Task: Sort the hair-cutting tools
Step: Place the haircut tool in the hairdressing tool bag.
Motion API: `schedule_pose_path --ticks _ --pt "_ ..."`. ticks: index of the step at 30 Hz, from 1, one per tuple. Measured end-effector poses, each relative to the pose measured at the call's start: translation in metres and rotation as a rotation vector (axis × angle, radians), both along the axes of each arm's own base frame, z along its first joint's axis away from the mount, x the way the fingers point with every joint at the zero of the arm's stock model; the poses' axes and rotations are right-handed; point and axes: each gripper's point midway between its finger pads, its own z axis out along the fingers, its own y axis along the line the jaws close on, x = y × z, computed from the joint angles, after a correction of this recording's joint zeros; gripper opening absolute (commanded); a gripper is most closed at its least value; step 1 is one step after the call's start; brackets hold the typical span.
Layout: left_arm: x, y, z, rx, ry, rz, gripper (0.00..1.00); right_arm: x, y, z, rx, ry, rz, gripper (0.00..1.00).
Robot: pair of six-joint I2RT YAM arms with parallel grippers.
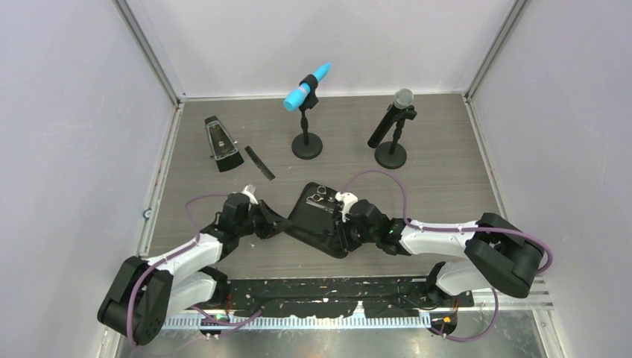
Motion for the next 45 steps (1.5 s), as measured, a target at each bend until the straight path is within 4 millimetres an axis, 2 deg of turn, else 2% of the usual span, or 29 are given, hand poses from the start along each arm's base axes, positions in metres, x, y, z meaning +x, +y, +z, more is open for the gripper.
schedule_pose_path --ticks 3,10,19,22,26,28,29,35,40,45 --pt "-0.003 0.000 -0.003 -0.023 0.008 0.035 0.00 0.000 0.000 0.000 0.001 0.002 -0.002 0.25" --pt "-0.012 -0.015 0.000 -0.043 -0.035 0.068 0.00 0.000 0.001 0.000 0.008 0.011 -0.012 0.25" --pt "-0.018 -0.033 -0.004 -0.069 -0.058 0.097 0.14 0.000 0.008 -0.001 0.037 0.018 -0.001 0.23" --pt "-0.018 -0.040 -0.010 -0.074 -0.047 0.098 0.28 -0.001 0.009 -0.001 0.042 0.018 0.002 0.23" --pt "-0.018 -0.041 -0.019 -0.064 -0.022 0.111 0.65 -0.001 0.008 0.000 0.047 0.014 0.001 0.23" --pt "-0.016 -0.043 -0.013 -0.089 -0.031 0.118 0.76 -0.002 0.006 0.000 0.049 0.013 0.002 0.23" --pt "-0.014 -0.044 -0.007 -0.098 -0.047 0.122 0.78 -0.004 0.005 0.001 0.047 0.014 0.002 0.23" --pt "-0.015 -0.027 0.005 -0.011 -0.063 0.155 0.78 -0.009 -0.009 0.002 0.005 0.017 -0.004 0.24" --pt "-0.018 -0.004 0.016 0.125 -0.066 0.180 0.67 -0.010 -0.022 0.009 -0.031 -0.010 -0.017 0.24" --pt "-0.019 0.001 0.028 0.281 -0.025 0.123 0.52 -0.005 -0.029 0.022 -0.054 -0.045 -0.038 0.24"
